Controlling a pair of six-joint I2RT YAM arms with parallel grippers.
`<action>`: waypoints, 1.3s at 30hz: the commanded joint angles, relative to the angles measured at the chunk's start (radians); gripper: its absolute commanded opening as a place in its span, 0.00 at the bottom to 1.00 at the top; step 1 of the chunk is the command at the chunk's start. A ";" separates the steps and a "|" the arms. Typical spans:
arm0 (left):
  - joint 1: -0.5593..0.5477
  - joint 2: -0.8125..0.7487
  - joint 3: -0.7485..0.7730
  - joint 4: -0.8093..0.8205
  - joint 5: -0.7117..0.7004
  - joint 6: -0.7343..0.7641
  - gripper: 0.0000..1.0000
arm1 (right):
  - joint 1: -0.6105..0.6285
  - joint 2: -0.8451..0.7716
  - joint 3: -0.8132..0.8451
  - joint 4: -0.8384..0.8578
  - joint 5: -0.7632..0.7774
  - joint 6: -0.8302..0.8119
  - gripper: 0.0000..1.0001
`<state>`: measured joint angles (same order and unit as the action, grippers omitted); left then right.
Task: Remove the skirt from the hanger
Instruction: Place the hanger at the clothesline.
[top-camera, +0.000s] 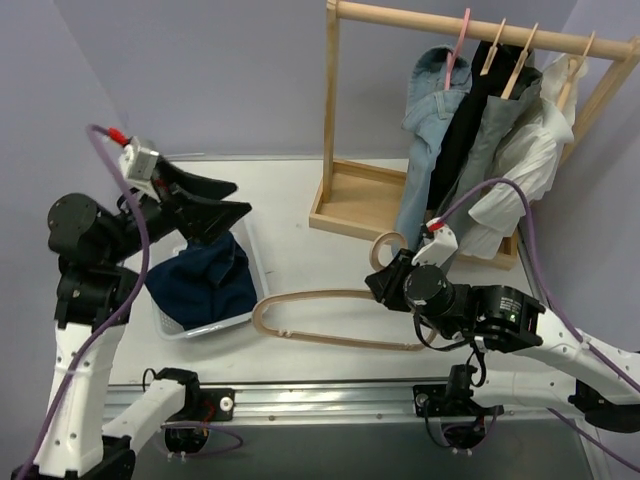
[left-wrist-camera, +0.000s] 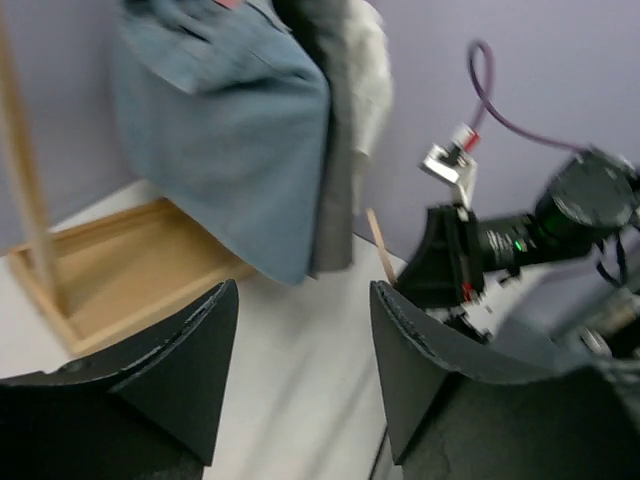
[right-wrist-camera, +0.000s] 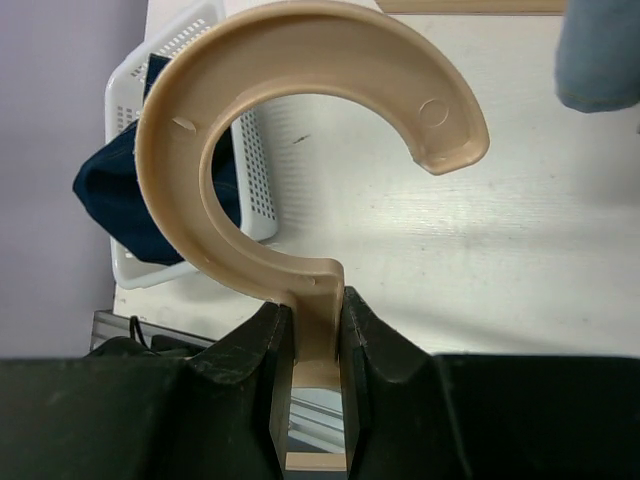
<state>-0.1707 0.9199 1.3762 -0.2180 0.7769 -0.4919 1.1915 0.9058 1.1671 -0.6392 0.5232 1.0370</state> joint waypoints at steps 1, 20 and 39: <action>-0.078 0.089 -0.058 0.103 0.338 -0.077 0.62 | -0.006 -0.054 0.034 -0.117 0.086 0.070 0.00; -0.411 0.001 -0.052 -0.425 0.251 0.306 0.79 | -0.004 -0.130 0.068 -0.212 0.117 0.095 0.00; -0.492 0.062 -0.029 -0.534 0.150 0.262 0.71 | -0.006 -0.067 0.074 -0.093 0.127 0.037 0.00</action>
<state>-0.6476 0.9913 1.3449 -0.7330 0.9642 -0.2462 1.1908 0.8127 1.2026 -0.7692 0.6060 1.0904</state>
